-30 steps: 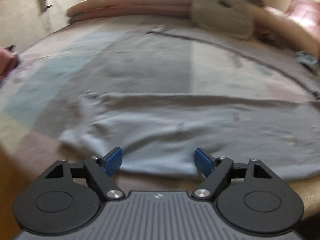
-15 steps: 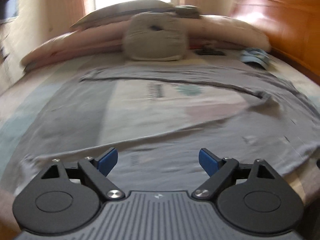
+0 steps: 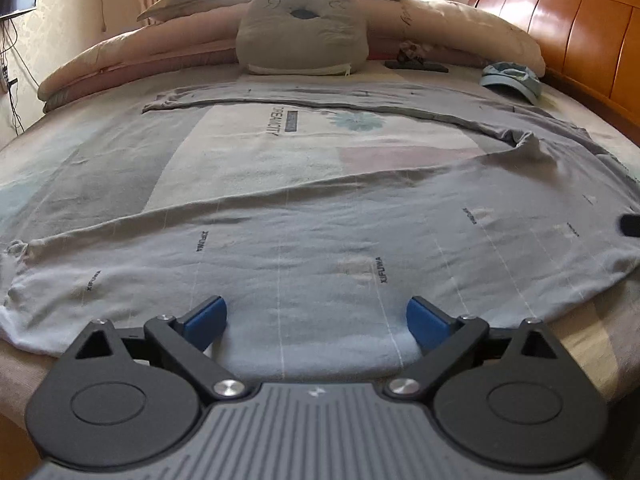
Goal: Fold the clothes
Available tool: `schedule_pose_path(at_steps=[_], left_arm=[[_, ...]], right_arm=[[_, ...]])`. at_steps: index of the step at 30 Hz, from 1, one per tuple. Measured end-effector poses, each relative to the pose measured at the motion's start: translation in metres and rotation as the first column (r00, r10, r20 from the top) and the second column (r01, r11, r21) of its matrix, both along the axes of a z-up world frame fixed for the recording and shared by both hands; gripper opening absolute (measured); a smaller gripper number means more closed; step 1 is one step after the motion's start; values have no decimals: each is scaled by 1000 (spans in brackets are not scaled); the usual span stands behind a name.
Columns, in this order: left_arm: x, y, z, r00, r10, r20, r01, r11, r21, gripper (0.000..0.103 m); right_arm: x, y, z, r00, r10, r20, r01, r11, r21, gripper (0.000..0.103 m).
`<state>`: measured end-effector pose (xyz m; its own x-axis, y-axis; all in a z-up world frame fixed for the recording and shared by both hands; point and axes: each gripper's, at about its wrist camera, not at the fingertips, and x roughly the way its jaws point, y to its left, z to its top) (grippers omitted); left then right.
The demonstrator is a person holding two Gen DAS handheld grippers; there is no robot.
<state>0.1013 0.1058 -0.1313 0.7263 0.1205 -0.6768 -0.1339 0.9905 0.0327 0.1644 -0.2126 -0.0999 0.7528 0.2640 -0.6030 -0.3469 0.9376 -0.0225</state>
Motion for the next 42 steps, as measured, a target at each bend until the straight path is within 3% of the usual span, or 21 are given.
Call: schedule_pose_path(at_steps=[5, 9, 13, 16, 20, 25, 28, 33, 39, 42], left_arm=[[-10, 0, -3, 1000, 2, -5, -2, 1000, -18, 101], [-9, -2, 5, 1000, 2, -30, -3, 1000, -19, 101], [3, -11, 32, 996, -68, 64, 68, 998, -10, 101], [20, -20, 47, 984, -149, 101, 158, 984, -85, 101], [45, -32, 58, 968, -233, 96, 248, 948, -199, 101], [79, -57, 76, 952, -295, 78, 305, 917, -257, 101], [108, -79, 85, 940, -335, 70, 339, 886, -316, 101], [159, -118, 90, 909, -411, 66, 398, 812, -426, 101], [225, -160, 53, 873, -488, -30, 382, 719, -581, 101], [246, -161, 31, 897, -434, -84, 301, 738, -604, 101]], right_arm=[[12, 23, -24, 996, 23, -89, -24, 1000, -13, 103], [-5, 15, -30, 999, 6, -48, -4, 999, 34, 103], [-7, 11, -27, 998, 22, -62, -19, 999, 36, 103], [-9, 13, -23, 998, 10, -69, -8, 999, 33, 103], [-18, 8, -9, 1000, 4, 24, -5, 1000, 19, 103], [-15, -7, 4, 995, -33, 92, 36, 999, -31, 103], [-7, -19, 2, 998, -32, 57, 33, 999, -14, 103], [2, -35, -7, 1000, -26, 1, 26, 1000, 3, 103], [16, -56, -21, 997, -52, -49, 54, 997, 52, 103], [20, -69, -27, 995, -69, -75, 76, 992, 100, 103]])
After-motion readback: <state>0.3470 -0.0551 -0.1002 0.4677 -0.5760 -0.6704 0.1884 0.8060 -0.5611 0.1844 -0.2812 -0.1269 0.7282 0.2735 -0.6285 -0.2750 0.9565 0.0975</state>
